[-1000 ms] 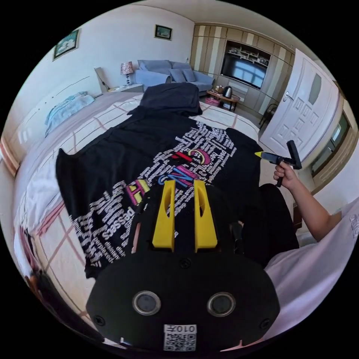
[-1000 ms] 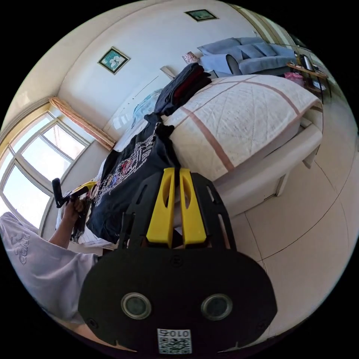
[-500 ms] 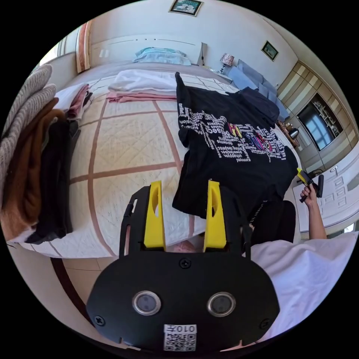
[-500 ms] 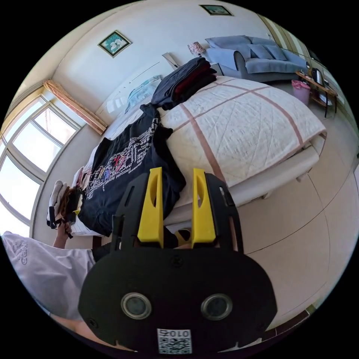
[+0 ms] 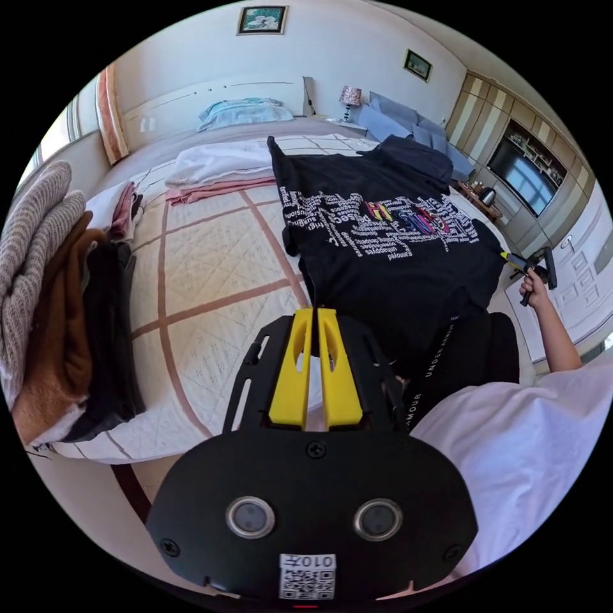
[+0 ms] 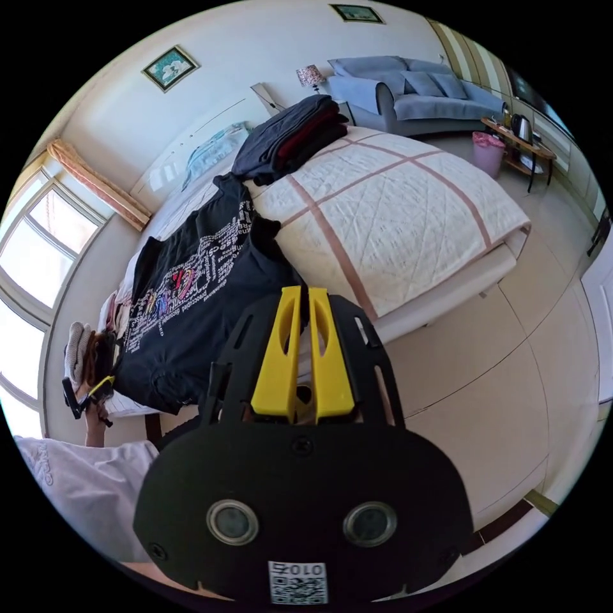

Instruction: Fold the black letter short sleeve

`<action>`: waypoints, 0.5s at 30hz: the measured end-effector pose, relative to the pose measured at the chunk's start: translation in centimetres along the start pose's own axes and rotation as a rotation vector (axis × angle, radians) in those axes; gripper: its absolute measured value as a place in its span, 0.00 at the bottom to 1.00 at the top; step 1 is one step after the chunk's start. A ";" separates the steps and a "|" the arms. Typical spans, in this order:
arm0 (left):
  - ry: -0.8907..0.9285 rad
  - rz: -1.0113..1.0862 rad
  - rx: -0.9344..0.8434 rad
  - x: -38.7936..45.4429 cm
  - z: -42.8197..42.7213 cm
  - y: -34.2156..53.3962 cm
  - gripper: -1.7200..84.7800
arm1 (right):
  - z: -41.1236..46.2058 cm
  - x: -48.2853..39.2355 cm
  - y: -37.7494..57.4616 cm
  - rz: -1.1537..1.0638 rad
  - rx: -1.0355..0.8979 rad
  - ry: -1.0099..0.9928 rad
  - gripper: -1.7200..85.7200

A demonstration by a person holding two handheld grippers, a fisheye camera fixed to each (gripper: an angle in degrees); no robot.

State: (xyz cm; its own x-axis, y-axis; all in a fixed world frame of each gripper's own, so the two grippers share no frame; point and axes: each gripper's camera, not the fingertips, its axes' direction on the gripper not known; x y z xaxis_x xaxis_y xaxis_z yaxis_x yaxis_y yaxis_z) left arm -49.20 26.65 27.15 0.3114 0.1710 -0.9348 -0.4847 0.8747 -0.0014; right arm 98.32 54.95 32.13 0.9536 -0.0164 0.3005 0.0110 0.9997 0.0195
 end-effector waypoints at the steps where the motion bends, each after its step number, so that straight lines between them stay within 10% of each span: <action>1: 0.004 -0.013 0.001 -0.2 -0.1 0.2 0.02 | 0.3 -0.1 -0.1 0.008 -0.006 -0.002 0.07; 15: 0.018 -0.243 0.071 -3.0 -2.2 3.0 0.05 | -1.8 -4.8 -1.2 -0.071 0.129 0.104 0.06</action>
State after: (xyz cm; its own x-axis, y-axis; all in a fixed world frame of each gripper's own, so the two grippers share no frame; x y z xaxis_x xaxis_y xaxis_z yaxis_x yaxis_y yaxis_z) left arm -53.40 27.81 29.15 0.3973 -0.0556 -0.9160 -0.3383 0.9190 -0.2025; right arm 94.32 53.90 28.95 0.9778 -0.0786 0.1943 0.0471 0.9858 0.1614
